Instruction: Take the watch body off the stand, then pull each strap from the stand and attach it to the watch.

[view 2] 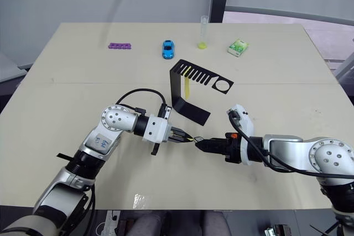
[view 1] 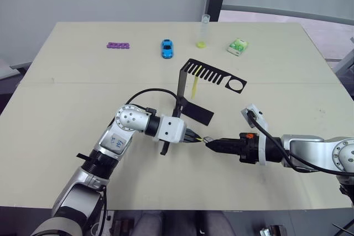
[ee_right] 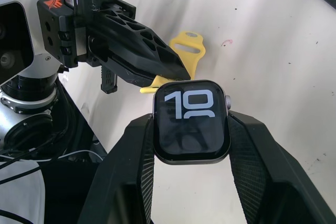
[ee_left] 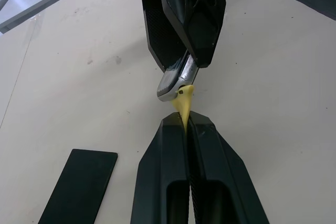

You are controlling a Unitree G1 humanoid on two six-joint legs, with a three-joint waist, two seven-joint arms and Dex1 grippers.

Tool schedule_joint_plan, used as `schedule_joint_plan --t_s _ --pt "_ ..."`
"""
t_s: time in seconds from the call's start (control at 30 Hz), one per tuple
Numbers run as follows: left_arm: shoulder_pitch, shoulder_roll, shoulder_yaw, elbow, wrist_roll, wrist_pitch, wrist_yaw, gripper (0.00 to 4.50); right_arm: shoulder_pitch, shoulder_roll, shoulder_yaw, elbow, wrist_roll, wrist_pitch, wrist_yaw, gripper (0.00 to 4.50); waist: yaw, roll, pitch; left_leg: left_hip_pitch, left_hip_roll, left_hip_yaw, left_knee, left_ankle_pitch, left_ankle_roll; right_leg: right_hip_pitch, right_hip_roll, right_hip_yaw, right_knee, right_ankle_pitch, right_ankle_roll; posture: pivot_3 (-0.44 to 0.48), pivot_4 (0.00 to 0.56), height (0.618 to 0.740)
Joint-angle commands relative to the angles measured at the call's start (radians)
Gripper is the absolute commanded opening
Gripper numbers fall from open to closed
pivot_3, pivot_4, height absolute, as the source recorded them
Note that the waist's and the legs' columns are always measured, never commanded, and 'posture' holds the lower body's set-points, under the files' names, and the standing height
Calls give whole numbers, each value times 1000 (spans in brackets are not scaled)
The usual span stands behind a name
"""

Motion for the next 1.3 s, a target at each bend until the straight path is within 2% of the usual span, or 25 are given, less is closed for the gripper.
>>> schedule_joint_plan --t_s 0.03,1.3 --pt "-26 -42 -16 -42 -21 -11 21 0 -19 9 7 -65 28 -4 25 1505 0 0 0 0 0 0 0 0 0 0 0 0 0 0 0 0 150 740" --pt "-33 -61 -24 -17 -7 -26 23 0 -31 20 13 -69 28 -9 23 1505 0 0 0 0 0 0 0 0 0 0 0 0 0 0 0 0 150 740"
